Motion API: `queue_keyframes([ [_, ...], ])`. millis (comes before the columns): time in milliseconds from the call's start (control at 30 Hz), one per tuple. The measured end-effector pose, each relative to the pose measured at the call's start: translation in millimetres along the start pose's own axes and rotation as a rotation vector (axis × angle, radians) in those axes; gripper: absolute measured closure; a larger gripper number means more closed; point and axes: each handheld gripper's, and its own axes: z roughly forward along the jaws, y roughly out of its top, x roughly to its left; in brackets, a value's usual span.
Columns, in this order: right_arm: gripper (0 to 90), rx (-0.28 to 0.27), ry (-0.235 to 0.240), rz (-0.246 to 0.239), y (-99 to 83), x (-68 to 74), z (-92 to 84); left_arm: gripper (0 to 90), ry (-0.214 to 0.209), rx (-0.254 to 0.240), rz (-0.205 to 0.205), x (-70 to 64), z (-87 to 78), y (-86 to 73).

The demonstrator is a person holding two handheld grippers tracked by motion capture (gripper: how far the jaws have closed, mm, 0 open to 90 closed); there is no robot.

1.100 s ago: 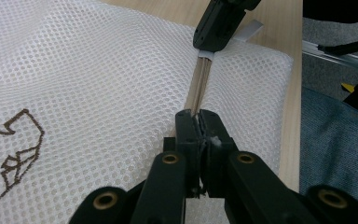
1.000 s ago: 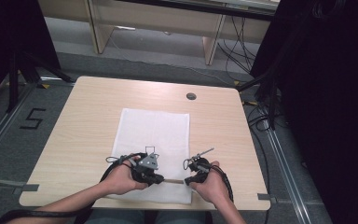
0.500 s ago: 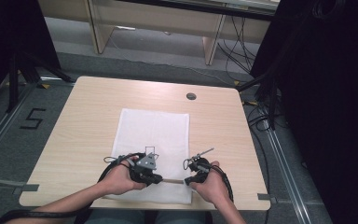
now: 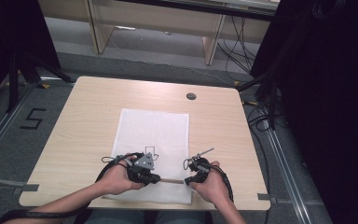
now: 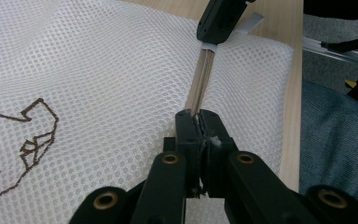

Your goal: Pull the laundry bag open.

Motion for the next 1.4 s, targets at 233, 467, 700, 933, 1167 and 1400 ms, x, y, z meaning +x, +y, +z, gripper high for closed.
queue_keyframes([
  [233,90.0,0.0,0.0,0.0,0.1,0.0,0.0,87.3,0.005,0.006,-0.015,1.1,-2.9,-3.0],
  [467,90.0,0.001,0.001,0.003,0.0,0.1,-0.1,87.3,0.002,0.002,-0.018,1.1,-3.4,-3.2],
  [700,90.0,0.004,0.007,0.017,-0.3,1.2,-0.6,87.3,0.006,0.002,-0.009,2.1,-5.0,-4.3],
  [933,90.0,-0.001,0.0,0.0,-0.1,-0.1,0.0,87.3,0.005,0.001,-0.02,1.5,-5.7,-5.2],
  [1167,90.0,-0.003,0.002,-0.004,-0.1,-0.2,-0.2,87.3,0.005,-0.001,-0.019,1.3,-6.2,-5.1],
  [1400,90.0,-0.004,0.004,-0.005,-0.1,-0.2,-0.1,87.3,0.009,-0.002,-0.015,1.1,-8.2,-5.9],
])
